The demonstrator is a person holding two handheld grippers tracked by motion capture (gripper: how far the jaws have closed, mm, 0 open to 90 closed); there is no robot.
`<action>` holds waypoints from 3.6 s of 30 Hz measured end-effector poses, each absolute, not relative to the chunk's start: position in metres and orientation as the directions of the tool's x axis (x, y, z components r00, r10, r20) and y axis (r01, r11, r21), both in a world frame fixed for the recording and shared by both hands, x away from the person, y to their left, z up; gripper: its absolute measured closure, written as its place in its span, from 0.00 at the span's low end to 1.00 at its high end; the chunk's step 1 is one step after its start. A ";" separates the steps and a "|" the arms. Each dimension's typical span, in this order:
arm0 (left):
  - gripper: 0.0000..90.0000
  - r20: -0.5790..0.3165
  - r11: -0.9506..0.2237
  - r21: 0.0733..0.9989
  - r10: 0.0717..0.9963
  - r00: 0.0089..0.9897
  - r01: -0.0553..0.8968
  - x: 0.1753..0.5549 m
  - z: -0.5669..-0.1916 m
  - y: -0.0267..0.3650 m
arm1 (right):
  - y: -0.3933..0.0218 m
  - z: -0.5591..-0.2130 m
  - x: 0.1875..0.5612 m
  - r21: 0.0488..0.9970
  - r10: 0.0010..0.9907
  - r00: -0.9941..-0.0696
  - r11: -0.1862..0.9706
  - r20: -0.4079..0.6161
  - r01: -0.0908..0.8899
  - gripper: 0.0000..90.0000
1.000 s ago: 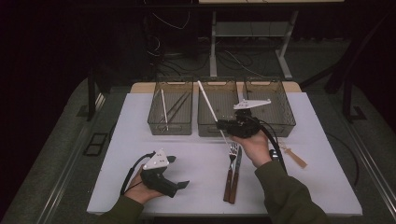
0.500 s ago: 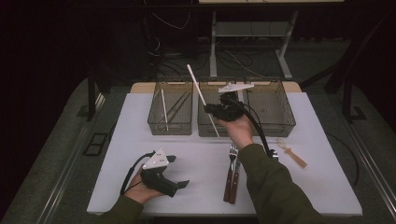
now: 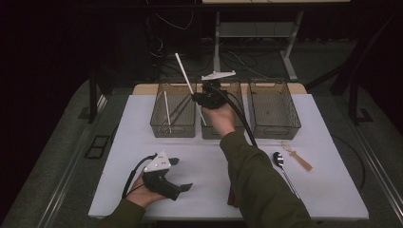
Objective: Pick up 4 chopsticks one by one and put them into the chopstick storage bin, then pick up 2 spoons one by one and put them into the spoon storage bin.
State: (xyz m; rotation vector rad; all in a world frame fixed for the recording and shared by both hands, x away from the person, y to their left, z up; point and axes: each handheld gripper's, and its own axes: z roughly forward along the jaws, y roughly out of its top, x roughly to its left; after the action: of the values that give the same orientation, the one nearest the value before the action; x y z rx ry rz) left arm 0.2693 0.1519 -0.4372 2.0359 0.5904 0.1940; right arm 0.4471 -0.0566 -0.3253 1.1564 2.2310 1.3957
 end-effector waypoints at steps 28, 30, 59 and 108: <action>0.00 -0.104 -0.409 0.853 0.474 0.874 0.323 0.270 -0.435 0.154 | 0.003 -0.370 0.479 0.763 0.770 -0.611 0.280 0.184 0.582 0.95; 0.00 -0.104 -0.409 0.853 0.475 0.874 0.324 0.270 -0.435 0.154 | 0.004 -0.373 0.480 0.752 0.773 -0.609 0.292 0.178 0.590 0.95; 0.00 -0.101 -0.411 0.853 0.474 0.875 0.322 0.270 -0.435 0.153 | -0.032 -0.361 0.458 0.735 0.739 -0.652 0.347 0.169 0.583 0.55; 0.00 -0.093 -0.421 0.838 0.516 0.852 0.347 0.269 -0.440 0.154 | -0.201 -0.373 0.351 0.772 0.664 -0.716 0.333 0.215 0.542 0.49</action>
State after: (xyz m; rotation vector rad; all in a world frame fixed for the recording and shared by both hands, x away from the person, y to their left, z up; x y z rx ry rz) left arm 0.2687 0.1544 -0.4398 2.0514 0.6298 0.2189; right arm 0.3509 -0.2007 -0.3734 1.1155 2.4489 1.3324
